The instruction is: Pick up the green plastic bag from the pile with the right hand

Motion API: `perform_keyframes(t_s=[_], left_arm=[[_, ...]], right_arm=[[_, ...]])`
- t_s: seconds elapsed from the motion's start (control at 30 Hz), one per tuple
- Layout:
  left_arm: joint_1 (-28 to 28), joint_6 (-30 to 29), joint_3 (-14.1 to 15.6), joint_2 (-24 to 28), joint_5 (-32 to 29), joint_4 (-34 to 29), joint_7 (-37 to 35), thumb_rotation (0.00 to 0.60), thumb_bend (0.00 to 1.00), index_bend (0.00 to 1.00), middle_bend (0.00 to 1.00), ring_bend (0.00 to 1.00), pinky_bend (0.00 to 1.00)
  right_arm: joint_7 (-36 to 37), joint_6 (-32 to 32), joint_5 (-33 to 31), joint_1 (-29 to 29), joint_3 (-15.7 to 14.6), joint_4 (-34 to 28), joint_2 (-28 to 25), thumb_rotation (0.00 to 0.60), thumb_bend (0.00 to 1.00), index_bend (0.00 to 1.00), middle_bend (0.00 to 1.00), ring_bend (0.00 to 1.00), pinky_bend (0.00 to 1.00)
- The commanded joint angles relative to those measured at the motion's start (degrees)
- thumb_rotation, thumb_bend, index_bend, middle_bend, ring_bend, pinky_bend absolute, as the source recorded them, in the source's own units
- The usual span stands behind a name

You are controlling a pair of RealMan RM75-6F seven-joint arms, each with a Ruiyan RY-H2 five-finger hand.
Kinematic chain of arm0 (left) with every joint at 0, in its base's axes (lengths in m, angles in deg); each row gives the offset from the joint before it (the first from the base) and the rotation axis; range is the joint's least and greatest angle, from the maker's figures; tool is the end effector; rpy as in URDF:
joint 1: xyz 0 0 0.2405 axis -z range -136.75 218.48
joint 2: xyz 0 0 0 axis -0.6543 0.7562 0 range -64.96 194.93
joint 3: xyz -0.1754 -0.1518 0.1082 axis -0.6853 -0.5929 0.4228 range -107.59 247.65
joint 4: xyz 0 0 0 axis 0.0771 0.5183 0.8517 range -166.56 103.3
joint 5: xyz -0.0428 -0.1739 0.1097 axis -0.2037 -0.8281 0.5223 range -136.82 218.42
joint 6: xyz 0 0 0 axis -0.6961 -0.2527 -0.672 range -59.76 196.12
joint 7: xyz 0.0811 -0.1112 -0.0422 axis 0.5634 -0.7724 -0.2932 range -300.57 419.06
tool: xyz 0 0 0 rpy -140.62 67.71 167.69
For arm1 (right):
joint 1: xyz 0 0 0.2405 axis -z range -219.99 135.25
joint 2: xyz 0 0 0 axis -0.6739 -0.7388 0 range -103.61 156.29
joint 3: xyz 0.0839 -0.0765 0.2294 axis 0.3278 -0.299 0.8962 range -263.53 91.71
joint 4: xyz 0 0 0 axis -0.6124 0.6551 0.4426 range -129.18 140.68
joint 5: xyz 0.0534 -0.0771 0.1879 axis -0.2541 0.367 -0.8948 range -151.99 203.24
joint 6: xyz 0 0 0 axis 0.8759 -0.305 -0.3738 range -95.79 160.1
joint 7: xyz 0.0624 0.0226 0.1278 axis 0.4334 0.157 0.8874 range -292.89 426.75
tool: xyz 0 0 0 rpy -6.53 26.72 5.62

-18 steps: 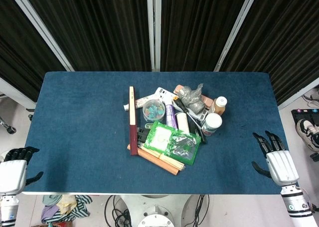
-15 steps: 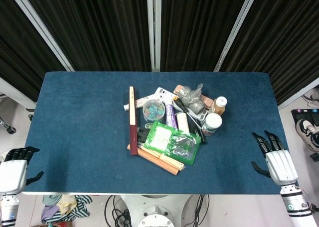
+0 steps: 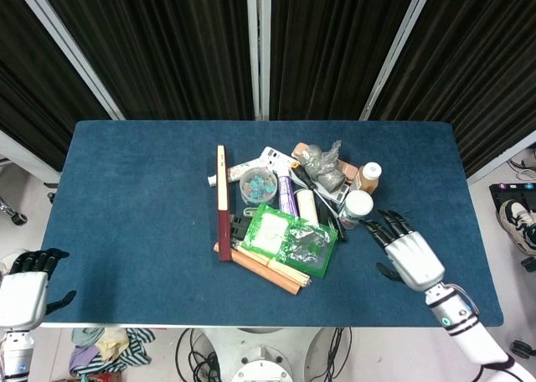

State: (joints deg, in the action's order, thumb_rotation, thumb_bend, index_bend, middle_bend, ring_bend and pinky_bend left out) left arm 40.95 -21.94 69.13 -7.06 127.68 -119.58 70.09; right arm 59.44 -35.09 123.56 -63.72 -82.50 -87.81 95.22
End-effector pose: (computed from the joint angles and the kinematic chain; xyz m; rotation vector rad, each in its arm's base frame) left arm -0.3217 0.1475 0.1271 -1.3634 -0.8150 -0.7812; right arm -0.2245 -0.2456 0.0816 1.9413 -0.7162 0.9747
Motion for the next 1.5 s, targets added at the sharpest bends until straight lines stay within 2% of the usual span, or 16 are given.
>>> perform_keyframes(t_s=[0.03, 0.13, 0.23, 0.47, 0.67, 0.77, 0.8, 0.83, 0.93, 1.03, 1.13, 1.3, 1.5], left_arm=[[-0.3, -0.4, 0.1, -0.1, -0.1, -0.1, 0.0, 0.600, 0.10, 0.31, 0.28, 0.23, 0.22], [-0.6, -0.6, 0.2, -0.1, -0.2, 0.0, -0.2, 0.600, 0.10, 0.31, 0.28, 0.23, 0.22], [-0.7, -0.3, 0.2, -0.1, -0.5, 0.3, -0.5, 0.600, 0.10, 0.31, 0.28, 0.23, 0.22], [-1.0, -0.2, -0.1, -0.2, -1.2, 1.0, -1.2, 0.600, 0.10, 0.31, 0.28, 0.23, 0.22], [-1.2, -0.4, -0.1, -0.2, -1.3, 1.1, -1.5, 0.600, 0.10, 0.31, 0.28, 0.23, 0.22], [-1.4, -0.5, -0.1, -0.4, -1.5, 1.3, -1.7, 0.600, 0.10, 0.31, 0.28, 0.23, 0.22], [-1.4, -0.4, -0.1, -0.4, -1.6, 1.3, -1.8, 0.600, 0.10, 0.31, 0.28, 0.23, 0.22], [-1.5, -0.5, -0.1, -0.4, -1.6, 1.4, -1.8, 0.600, 0.10, 0.31, 0.28, 0.23, 0.22], [-1.6, -0.7, -0.1, -0.5, -1.4, 1.5, -1.9, 0.600, 0.10, 0.31, 0.28, 0.23, 0.22], [-1.5, -0.6, -0.2, -0.4, -1.4, 1.5, -2.0, 0.600, 0.10, 0.31, 0.28, 0.23, 0.22], [-1.4, -0.5, -0.2, -0.4, -1.3, 1.3, -1.9, 0.600, 0.10, 0.31, 0.28, 0.23, 0.22], [-1.3, -0.5, -0.3, -0.3, -1.1, 0.9, -1.5, 0.600, 0.10, 0.31, 0.28, 0.23, 0.22], [-1.4, -0.9, -0.4, -0.1, -0.8, 0.1, -0.9, 0.600, 0.10, 0.31, 0.28, 0.23, 0.22]], right_arm=[[-5.5, 15.2, -2.0, -12.0, 4.5, -0.9, 4.7, 0.600, 0.02, 0.02, 0.11, 0.01, 0.08], [-8.4, 23.6, -7.0, -17.9, 6.8, 2.1, 9.3, 0.600, 0.00, 0.00, 0.04, 0.00, 0.01], [-11.1, 28.5, -9.9, -22.5, 8.1, 6.2, 14.0, 0.600, 0.00, 0.00, 0.01, 0.00, 0.00], [-14.5, 33.5, -14.1, -29.5, 9.1, 13.5, 21.1, 0.600, 0.00, 0.00, 0.00, 0.00, 0.00], [-16.8, 36.4, -17.6, -32.9, 8.5, 16.0, 23.0, 0.600, 0.00, 0.00, 0.00, 0.00, 0.00], [-17.9, 36.7, -19.1, -33.8, 7.8, 16.7, 23.6, 0.600, 0.01, 0.01, 0.07, 0.00, 0.00], [-18.2, 36.3, -19.2, -33.9, 7.6, 17.1, 23.9, 0.600, 0.04, 0.03, 0.11, 0.00, 0.02], [-18.4, 35.5, -19.1, -34.0, 7.4, 17.4, 24.3, 0.600, 0.09, 0.10, 0.18, 0.04, 0.06], [-16.7, 29.4, -15.3, -33.1, 6.5, 19.3, 25.9, 0.600, 0.27, 0.42, 0.40, 0.26, 0.28], [-12.6, 25.2, -11.9, -32.6, 5.5, 21.3, 26.8, 0.600, 0.42, 0.61, 0.53, 0.42, 0.43], [-7.8, 20.7, -8.1, -32.5, 4.7, 23.0, 27.0, 0.600, 0.48, 0.66, 0.58, 0.48, 0.51], [-2.0, 13.2, -3.2, -32.2, 3.8, 23.6, 26.1, 0.600, 0.52, 0.69, 0.60, 0.50, 0.54], [1.3, 7.1, -1.6, -32.4, 5.7, 21.9, 25.6, 0.600, 0.53, 0.69, 0.60, 0.50, 0.56]])
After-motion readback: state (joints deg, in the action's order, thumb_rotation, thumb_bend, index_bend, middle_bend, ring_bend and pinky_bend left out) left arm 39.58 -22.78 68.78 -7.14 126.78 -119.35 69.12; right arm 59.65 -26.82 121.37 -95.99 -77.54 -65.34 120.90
